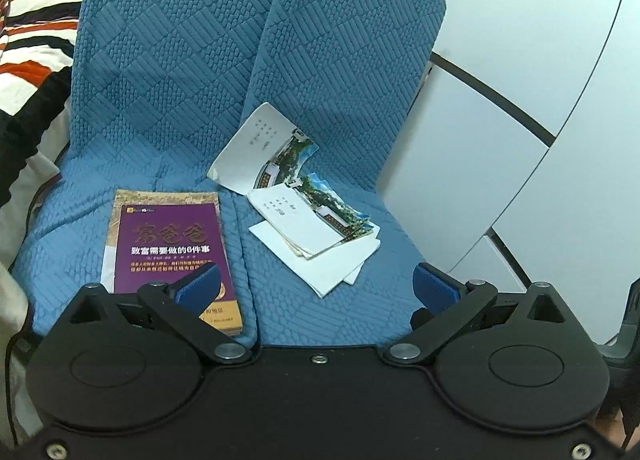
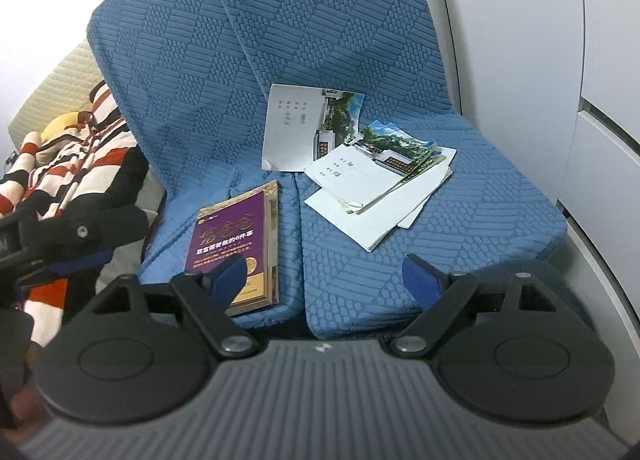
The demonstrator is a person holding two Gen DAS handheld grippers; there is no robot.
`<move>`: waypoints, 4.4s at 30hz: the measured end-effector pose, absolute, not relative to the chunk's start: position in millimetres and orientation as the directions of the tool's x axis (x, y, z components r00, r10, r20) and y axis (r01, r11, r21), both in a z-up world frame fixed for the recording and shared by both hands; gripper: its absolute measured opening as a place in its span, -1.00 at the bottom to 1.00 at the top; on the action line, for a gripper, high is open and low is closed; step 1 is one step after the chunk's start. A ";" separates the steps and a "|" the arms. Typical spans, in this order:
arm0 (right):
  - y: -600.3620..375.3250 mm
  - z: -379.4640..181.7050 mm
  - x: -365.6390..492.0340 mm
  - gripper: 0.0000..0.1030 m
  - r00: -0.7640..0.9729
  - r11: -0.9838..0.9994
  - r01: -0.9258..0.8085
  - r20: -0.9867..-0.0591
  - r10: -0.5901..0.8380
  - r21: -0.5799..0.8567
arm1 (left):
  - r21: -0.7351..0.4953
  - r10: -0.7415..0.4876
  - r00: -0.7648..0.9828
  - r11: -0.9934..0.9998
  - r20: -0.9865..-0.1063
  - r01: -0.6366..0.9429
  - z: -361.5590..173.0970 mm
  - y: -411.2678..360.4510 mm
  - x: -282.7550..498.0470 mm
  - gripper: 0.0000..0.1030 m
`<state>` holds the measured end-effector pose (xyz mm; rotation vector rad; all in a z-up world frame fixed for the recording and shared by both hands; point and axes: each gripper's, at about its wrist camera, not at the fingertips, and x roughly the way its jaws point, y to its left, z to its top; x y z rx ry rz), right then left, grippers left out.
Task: Organize objects
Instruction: 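Pull both grippers back from the three-book stack, then move both grippers to the white photo-cover booklets on the other seat, then grip a white booklet's edge with the right gripper while the left gripper grips it too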
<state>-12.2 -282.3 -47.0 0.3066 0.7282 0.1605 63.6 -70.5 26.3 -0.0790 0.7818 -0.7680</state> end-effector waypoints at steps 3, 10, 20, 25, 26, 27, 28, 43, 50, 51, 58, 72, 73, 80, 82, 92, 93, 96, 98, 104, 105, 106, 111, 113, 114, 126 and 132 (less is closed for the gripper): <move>-282.6 -54.2 -5.4 0.67 0.740 0.945 -0.033 -0.628 0.242 0.325 | -0.344 -0.660 0.455 0.724 -0.597 0.598 15.3 -77.9 73.0 0.98; -284.8 -88.1 23.1 0.67 0.745 0.949 -0.010 -0.631 0.217 0.315 | -0.350 -0.651 0.477 0.739 -0.590 0.576 -9.9 -97.6 106.9 0.98; -298.3 -110.3 69.7 0.67 0.748 0.943 0.012 -0.629 0.213 0.333 | -0.348 -0.619 0.477 0.767 -0.624 0.539 -38.5 -111.5 160.7 0.98; -305.2 -119.1 95.3 0.67 0.734 0.942 0.022 -0.645 0.212 0.334 | -0.340 -0.595 0.453 0.780 -0.664 0.525 -68.6 -127.2 182.2 0.98; -306.1 -120.5 99.8 0.67 0.731 0.945 0.030 -0.652 0.202 0.326 | -0.342 -0.595 0.448 0.779 -0.667 0.526 -72.9 -130.7 186.8 0.98; -307.0 -122.0 104.3 0.67 0.727 0.945 0.035 -0.657 0.198 0.324 | -0.347 -0.598 0.444 0.777 -0.668 0.525 -76.2 -133.3 190.3 0.98; -308.2 -123.6 108.3 0.67 0.725 0.944 0.035 -0.658 0.203 0.329 | -0.354 -0.599 0.439 0.777 -0.670 0.520 -79.3 -136.0 194.4 0.98; -323.7 -171.9 189.3 0.43 0.585 0.796 0.175 -0.711 0.389 0.579 | -0.448 -0.649 0.384 0.746 -0.657 0.493 -109.8 -182.3 268.5 0.98; -329.3 -211.4 218.4 -0.12 0.507 0.661 0.347 -0.726 0.465 0.666 | -0.593 -0.708 0.227 0.692 -0.669 0.411 -139.1 -197.8 308.1 0.71; -328.6 -214.0 221.1 -0.22 0.505 0.650 0.359 -0.725 0.468 0.670 | -0.611 -0.716 0.203 0.683 -0.668 0.401 -144.5 -200.6 312.2 0.65; -325.6 -218.4 235.6 -0.24 0.516 0.616 0.386 -0.714 0.472 0.687 | -0.641 -0.686 0.116 0.718 -0.718 0.271 -181.0 -208.0 329.9 0.20; -311.7 -223.5 240.8 -0.55 0.510 0.631 0.376 -0.720 0.470 0.679 | -0.702 -0.718 0.090 0.694 -0.690 0.162 -191.4 -198.8 336.2 0.26; -311.3 -224.4 240.5 -0.67 0.506 0.636 0.383 -0.729 0.462 0.670 | -0.708 -0.724 0.088 0.688 -0.684 0.157 -191.4 -198.4 336.5 0.26; -317.3 -220.0 235.5 -0.90 0.561 0.565 0.363 -0.658 0.503 0.741 | -0.755 -0.762 0.092 0.647 -0.641 0.108 -192.2 -191.9 338.4 0.31; -320.7 -216.5 232.8 -0.91 0.586 0.530 0.343 -0.618 0.524 0.775 | -0.773 -0.779 0.093 0.627 -0.620 0.098 -192.1 -190.7 337.5 0.32; -336.1 -196.9 223.9 -0.93 0.690 0.370 0.253 -0.435 0.579 0.894 | -0.875 -0.874 0.050 0.480 -0.483 -0.063 -215.2 -197.9 332.5 0.05; -335.9 -195.5 224.1 -0.93 0.693 0.362 0.240 -0.420 0.586 0.901 | -0.881 -0.881 0.052 0.466 -0.471 -0.084 -217.8 -199.0 333.1 0.01; -335.3 -189.9 221.4 -0.93 0.701 0.349 0.212 -0.391 0.597 0.913 | -0.890 -0.893 0.073 0.431 -0.445 -0.150 -225.2 -199.1 338.1 -0.10; -336.2 -188.6 219.1 -0.93 0.701 0.344 0.204 -0.382 0.602 0.916 | -0.887 -0.889 0.103 0.423 -0.445 -0.184 -228.5 -195.4 343.4 -0.13; -346.2 -192.3 205.6 -0.93 0.698 0.295 0.205 -0.351 0.624 0.933 | -0.867 -0.873 0.109 0.442 -0.475 -0.231 -240.8 -196.4 355.5 -0.28; -347.8 -192.7 203.2 -0.93 0.698 0.288 0.202 -0.344 0.628 0.936 | -0.856 -0.859 0.113 0.469 -0.499 -0.215 -241.9 -199.2 357.3 -0.34; -349.0 -192.5 202.6 -0.93 0.696 0.279 0.196 -0.334 0.635 0.940 | -0.848 -0.850 0.112 0.488 -0.515 -0.206 -243.6 -202.6 358.7 -0.46; -352.2 -188.6 204.9 -0.93 0.701 0.280 0.171 -0.317 0.639 0.945 | -0.843 -0.848 0.098 0.493 -0.521 -0.217 -250.3 -210.6 355.7 -0.75; -354.0 -188.5 205.6 -0.92 0.701 0.273 0.166 -0.308 0.643 0.948 | -0.848 -0.851 0.103 0.487 -0.515 -0.211 -245.2 -210.7 353.8 -0.85; -355.1 -187.8 205.1 -0.91 0.706 0.273 0.163 -0.306 0.639 0.948 | -0.852 -0.855 0.105 0.480 -0.507 -0.207 -241.6 -210.1 353.2 -0.87; -345.1 -208.9 181.6 0.50 0.676 0.196 0.320 -0.368 0.638 0.927 | -0.894 -0.890 0.094 0.445 -0.447 -0.040 -188.2 -216.1 350.6 -0.96; -328.2 -208.2 186.9 0.50 0.666 0.208 0.317 -0.373 0.646 0.925 | -0.889 -0.886 0.084 0.457 -0.456 -0.008 -178.9 -213.6 349.2 -0.96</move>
